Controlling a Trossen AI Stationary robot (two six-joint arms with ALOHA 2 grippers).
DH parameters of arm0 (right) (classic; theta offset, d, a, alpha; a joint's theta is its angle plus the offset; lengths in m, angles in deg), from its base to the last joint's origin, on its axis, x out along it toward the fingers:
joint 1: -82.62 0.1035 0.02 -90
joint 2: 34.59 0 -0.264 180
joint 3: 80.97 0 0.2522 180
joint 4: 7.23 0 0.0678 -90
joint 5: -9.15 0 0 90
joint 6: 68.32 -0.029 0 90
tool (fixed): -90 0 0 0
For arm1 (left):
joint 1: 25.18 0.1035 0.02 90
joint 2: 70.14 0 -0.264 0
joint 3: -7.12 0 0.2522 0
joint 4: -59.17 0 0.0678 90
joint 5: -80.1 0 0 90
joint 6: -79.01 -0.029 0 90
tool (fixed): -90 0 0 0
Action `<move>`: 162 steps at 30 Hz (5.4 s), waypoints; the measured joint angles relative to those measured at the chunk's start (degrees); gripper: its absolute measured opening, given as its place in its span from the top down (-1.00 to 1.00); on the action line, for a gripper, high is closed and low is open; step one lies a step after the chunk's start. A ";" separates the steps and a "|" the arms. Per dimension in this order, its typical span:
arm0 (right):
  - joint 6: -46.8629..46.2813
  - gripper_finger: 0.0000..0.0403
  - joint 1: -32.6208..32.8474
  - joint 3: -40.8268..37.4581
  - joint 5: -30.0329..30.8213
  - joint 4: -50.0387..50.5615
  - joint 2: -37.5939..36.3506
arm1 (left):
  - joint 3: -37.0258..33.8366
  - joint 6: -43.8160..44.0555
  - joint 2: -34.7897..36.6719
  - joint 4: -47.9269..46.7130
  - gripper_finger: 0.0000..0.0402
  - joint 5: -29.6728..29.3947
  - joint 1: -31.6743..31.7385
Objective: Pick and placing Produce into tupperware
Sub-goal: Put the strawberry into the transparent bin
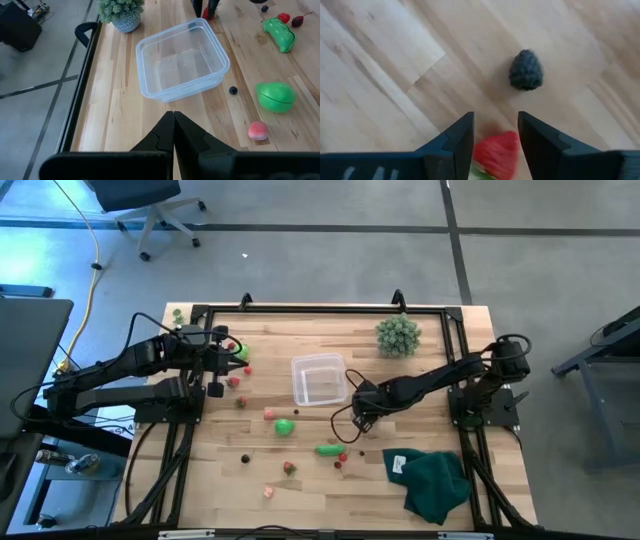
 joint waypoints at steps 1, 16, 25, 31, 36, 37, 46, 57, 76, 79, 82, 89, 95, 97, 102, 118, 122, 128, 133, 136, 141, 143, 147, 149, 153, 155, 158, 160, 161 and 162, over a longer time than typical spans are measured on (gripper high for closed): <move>-0.02 0.29 -0.28 0.56 0.07 0.17 0.00 | 0.00 0.00 0.01 0.02 1.00 0.00 0.00; -14.76 0.29 -0.72 9.69 -1.11 19.08 -0.04 | 0.01 -0.01 -0.01 0.02 1.00 0.00 0.02; -20.77 0.29 -0.61 9.69 -4.19 20.63 -0.04 | 0.01 -0.01 0.01 0.02 1.00 0.00 0.02; -28.22 0.29 -0.61 9.69 -4.80 20.03 -0.04 | 0.01 0.00 -0.01 0.02 1.00 0.00 0.01; -32.27 0.29 -0.60 9.69 -4.88 19.03 -0.04 | 0.01 -0.01 0.00 0.02 1.00 0.00 0.02; -32.86 0.29 -0.59 9.69 -4.89 18.95 -0.04 | 0.01 0.01 0.01 0.02 1.00 0.00 0.00; -35.99 0.29 1.39 9.69 -2.65 18.52 -0.04 | 0.00 0.01 -0.01 0.02 1.00 0.00 0.00; -35.93 0.29 2.29 9.69 -0.10 18.33 -0.02 | 0.01 0.01 0.01 0.02 1.00 0.00 0.00; -49.53 0.29 2.32 9.64 -1.71 17.73 2.91 | 0.01 -0.01 -0.01 0.00 1.00 0.00 0.02; -48.89 0.26 2.66 9.64 -0.89 17.06 3.71 | 0.01 -0.01 -0.01 0.00 1.00 0.00 0.02; -49.51 0.16 3.77 9.64 0.87 17.20 4.61 | 0.01 -0.01 0.01 0.00 1.00 0.00 0.01; -53.54 -0.10 5.66 9.64 4.23 18.26 4.71 | 0.01 0.01 0.01 0.00 1.00 0.00 0.00; -53.52 -0.21 5.70 9.64 3.91 17.36 6.49 | 0.01 -0.01 0.01 0.00 1.00 0.00 0.00; -53.50 -0.22 5.70 9.64 3.81 17.04 7.05 | 0.01 -0.01 0.01 0.00 1.00 0.00 0.00; -53.46 -0.22 5.70 9.64 3.76 15.90 8.49 | 0.01 0.00 0.01 0.00 1.00 0.00 0.00; -53.39 -0.02 5.70 9.64 4.80 15.81 8.87 | 0.01 0.01 0.01 -0.02 1.00 -0.02 0.00; -53.41 0.08 5.70 9.64 4.00 15.32 8.87 | 0.01 0.00 0.00 -0.02 1.00 0.00 0.00; -53.42 0.23 5.70 9.64 3.96 15.08 8.87 | 0.01 0.01 0.01 -0.02 1.00 0.00 0.02; -53.44 0.32 5.70 9.67 3.98 14.97 8.83 | 0.01 0.01 0.01 -0.01 1.00 0.00 0.00; -53.44 0.32 5.70 9.67 3.97 14.97 8.81 | 0.01 0.00 0.00 -0.02 1.00 -0.01 0.02; -53.35 0.32 5.71 9.67 4.10 14.90 8.81 | 0.01 0.01 -0.01 -0.02 1.00 0.00 0.02; -52.48 0.32 5.96 9.67 4.98 14.70 8.76 | 0.01 0.00 0.01 -0.02 1.00 0.00 0.00; -52.29 0.32 6.77 9.67 6.69 14.43 8.24 | 0.01 0.01 -0.01 -0.02 1.00 0.00 0.00; -52.15 0.32 7.16 9.67 7.65 14.12 7.56 | 0.01 0.01 0.01 -0.02 1.00 0.00 0.02; -51.57 0.32 8.23 9.67 11.45 13.12 5.59 | 0.01 0.00 -0.01 -0.02 1.00 -0.01 0.02; -49.15 0.32 8.77 9.67 14.00 12.14 4.38 | 0.01 0.00 0.00 -0.02 1.00 0.00 0.01; -44.31 0.32 9.49 9.67 18.89 9.82 2.19 | 0.01 0.00 0.00 -0.02 1.00 -0.01 0.00; -38.82 0.32 9.85 9.67 23.02 7.45 0.70 | 0.01 -0.01 -0.01 -0.02 1.00 0.00 0.02; -35.44 0.32 9.94 9.67 25.17 6.03 -0.02 | 0.01 0.01 -0.01 -0.02 1.00 0.00 0.01; -31.75 0.32 9.89 9.67 27.24 4.44 -0.71 | 0.01 0.01 -0.01 -0.02 1.00 -0.01 0.01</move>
